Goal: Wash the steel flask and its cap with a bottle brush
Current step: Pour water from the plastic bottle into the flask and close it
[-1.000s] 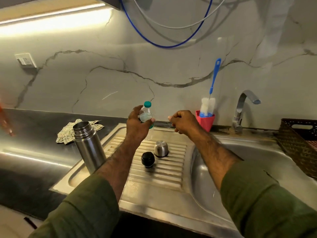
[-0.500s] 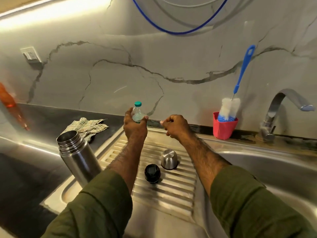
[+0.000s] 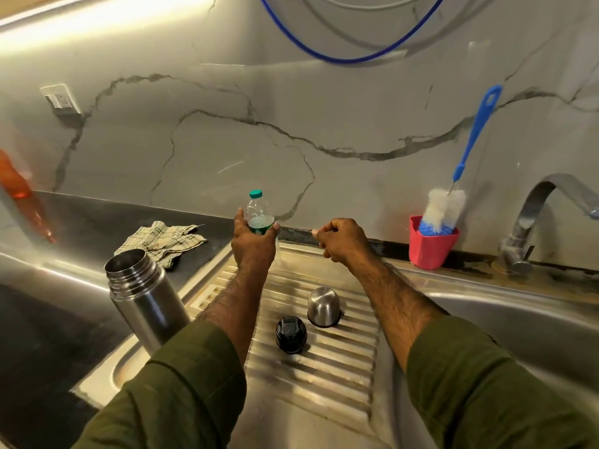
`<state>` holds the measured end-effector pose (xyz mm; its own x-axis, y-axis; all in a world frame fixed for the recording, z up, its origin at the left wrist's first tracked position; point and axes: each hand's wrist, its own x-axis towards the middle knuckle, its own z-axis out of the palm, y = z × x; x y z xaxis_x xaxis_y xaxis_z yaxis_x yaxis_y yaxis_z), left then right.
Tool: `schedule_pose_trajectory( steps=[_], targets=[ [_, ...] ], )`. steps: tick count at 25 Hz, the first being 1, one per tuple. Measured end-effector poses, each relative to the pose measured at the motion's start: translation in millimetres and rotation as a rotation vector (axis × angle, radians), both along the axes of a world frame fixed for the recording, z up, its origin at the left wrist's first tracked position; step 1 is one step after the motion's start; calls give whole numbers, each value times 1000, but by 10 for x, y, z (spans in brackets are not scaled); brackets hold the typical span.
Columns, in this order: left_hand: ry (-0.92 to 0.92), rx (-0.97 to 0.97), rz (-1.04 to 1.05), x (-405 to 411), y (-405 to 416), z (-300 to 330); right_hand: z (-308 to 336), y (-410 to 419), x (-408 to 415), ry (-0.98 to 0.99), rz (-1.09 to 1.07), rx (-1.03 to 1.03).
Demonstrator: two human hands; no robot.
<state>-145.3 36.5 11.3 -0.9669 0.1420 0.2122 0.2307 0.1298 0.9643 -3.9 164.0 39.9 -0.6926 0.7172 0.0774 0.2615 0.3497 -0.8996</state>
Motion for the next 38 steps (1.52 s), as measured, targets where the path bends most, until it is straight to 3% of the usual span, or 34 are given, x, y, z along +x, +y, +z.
schedule_pose_trajectory(
  steps=[7,10,19,24,26,29,32,38],
  targets=[
    [-43,-67,-27,165,-130,116,172,-86,249,0,-6,21],
    [42,-117,37,458,-284,194,273,-219,413,-14,-1,59],
    [188,-129,-43,1426,-1239,-64,102,-1043,938,-75,118,347],
    [166,-32,68,1633,-1820,-91,45,-1467,1041,-428,250,738],
    [252,-23,145,1705,-2035,-95,20,-1546,1042,-592,288,817],
    [342,9,319,1753,-2286,-89,-71,-1644,1009,-590,307,808],
    [298,-6,458,1528,-2381,-40,-80,-1717,912,-494,300,728],
    [175,-37,239,1302,-2364,229,135,-1699,741,-329,316,454]
  ],
)
